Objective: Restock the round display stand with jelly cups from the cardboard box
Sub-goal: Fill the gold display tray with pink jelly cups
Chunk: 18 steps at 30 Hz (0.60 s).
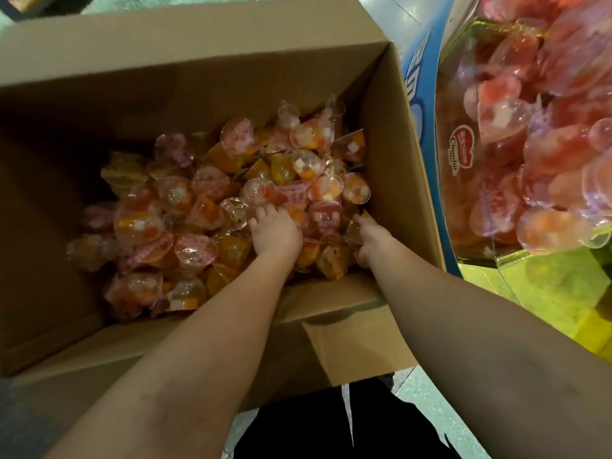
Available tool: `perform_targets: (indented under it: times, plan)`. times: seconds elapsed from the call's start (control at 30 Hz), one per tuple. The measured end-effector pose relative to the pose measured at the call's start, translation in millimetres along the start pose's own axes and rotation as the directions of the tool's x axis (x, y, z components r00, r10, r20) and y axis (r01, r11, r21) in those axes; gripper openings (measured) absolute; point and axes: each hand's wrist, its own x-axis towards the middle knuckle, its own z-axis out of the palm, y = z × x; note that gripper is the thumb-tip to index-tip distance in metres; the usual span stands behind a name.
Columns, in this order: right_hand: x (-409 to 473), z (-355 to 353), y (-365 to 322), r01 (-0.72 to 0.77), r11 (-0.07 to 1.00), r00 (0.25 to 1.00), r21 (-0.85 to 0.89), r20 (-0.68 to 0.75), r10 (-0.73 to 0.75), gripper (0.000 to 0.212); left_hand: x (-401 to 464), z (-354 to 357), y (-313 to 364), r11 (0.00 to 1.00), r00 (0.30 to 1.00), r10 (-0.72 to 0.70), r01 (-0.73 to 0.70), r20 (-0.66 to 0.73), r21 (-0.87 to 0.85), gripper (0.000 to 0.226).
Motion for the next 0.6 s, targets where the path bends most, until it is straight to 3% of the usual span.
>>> perform_targets:
  times: [0.17, 0.27, 0.37, 0.47, 0.6]
  plan:
    - [-25, -3, -3, 0.023, 0.997, 0.999, -0.068, 0.042, -0.02, 0.029, 3, -1, 3, 1.0, 1.0, -0.004, 0.004, 0.031, -0.021, 0.049]
    - [-33, -10, 0, 0.023, 0.985, 0.999, -0.169, 0.04, -0.017, 0.044, 1, -7, -3, 0.994, 1.0, 0.007, -0.005, 0.022, -0.108, 0.048]
    - [-29, -18, 9, 0.155, 0.936, 0.986, -0.317, -0.006, -0.166, 0.062, -7, -13, -15, 0.951, 1.0, -0.018, 0.023, 0.018, -0.309, 0.052]
    - [-35, -26, 8, 0.383, 0.808, 0.921, -0.448, 0.117, -0.372, 0.069, -19, -19, -28, 0.759, 0.991, -0.047, 0.119, 0.128, -0.64, 0.066]
    - [-67, -32, 3, 0.624, 0.61, 0.781, -0.488, 0.358, -0.512, 0.086, -49, -39, -38, 0.478, 0.988, 0.014, 0.127, 0.152, -0.869, 0.07]
